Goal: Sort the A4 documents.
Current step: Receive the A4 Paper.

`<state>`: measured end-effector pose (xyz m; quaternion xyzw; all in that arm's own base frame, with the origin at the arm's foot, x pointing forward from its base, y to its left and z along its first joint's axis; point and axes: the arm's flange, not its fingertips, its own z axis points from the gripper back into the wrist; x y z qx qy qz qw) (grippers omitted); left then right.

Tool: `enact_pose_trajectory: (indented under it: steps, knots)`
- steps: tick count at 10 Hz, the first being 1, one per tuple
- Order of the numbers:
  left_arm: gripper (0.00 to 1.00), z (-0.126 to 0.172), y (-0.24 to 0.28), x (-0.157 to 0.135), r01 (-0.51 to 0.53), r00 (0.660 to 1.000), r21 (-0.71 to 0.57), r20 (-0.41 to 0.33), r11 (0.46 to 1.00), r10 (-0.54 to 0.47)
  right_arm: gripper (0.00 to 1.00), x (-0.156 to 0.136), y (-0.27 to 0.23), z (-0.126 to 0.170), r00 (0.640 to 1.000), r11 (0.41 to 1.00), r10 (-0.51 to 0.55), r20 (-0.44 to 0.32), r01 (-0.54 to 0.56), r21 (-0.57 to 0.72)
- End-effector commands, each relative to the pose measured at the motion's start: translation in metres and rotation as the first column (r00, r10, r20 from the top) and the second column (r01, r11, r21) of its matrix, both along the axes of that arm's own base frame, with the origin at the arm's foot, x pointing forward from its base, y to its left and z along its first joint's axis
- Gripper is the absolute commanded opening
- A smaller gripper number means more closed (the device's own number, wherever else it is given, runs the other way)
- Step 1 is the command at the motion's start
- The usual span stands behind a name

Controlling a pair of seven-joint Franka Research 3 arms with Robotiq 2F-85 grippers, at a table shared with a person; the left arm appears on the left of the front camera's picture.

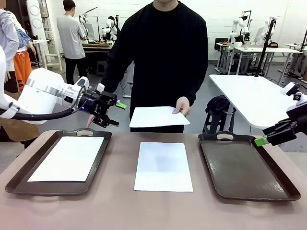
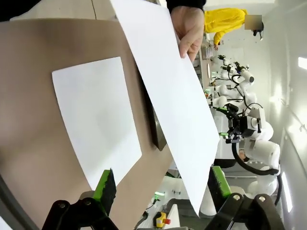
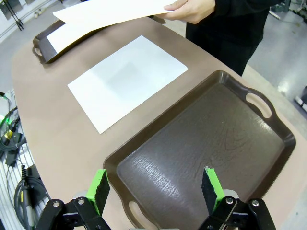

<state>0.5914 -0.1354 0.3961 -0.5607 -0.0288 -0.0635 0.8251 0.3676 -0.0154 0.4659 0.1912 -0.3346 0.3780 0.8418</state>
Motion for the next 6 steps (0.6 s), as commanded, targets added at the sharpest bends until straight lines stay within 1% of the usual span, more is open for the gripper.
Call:
enact_pose_trajectory:
  steps: [1, 3, 4, 6]
  knots:
    - [1.00, -0.003, -0.017, 0.015, -0.034, 0.996, -0.030, -0.086, 0.999, 0.031, 1.00, 0.004, 0.000, -0.002, 1.000, 1.000, 0.017, 0.010, -0.017, 0.022]
    - [1.00, -0.015, -0.033, 0.016, -0.062, 0.987, -0.053, -0.149, 0.997, 0.053, 1.00, 0.004, 0.000, -0.002, 1.000, 1.000, 0.017, 0.010, -0.017, 0.022]
    - [1.00, -0.021, -0.044, 0.016, -0.037, 0.985, -0.066, -0.171, 0.997, 0.025, 1.00, 0.004, 0.000, -0.002, 1.000, 1.000, 0.017, 0.010, -0.017, 0.022]
    - [1.00, -0.026, -0.055, 0.020, -0.059, 0.976, -0.104, -0.216, 0.993, 0.035, 1.00, 0.004, 0.000, -0.002, 1.000, 1.000, 0.017, 0.010, -0.017, 0.022]
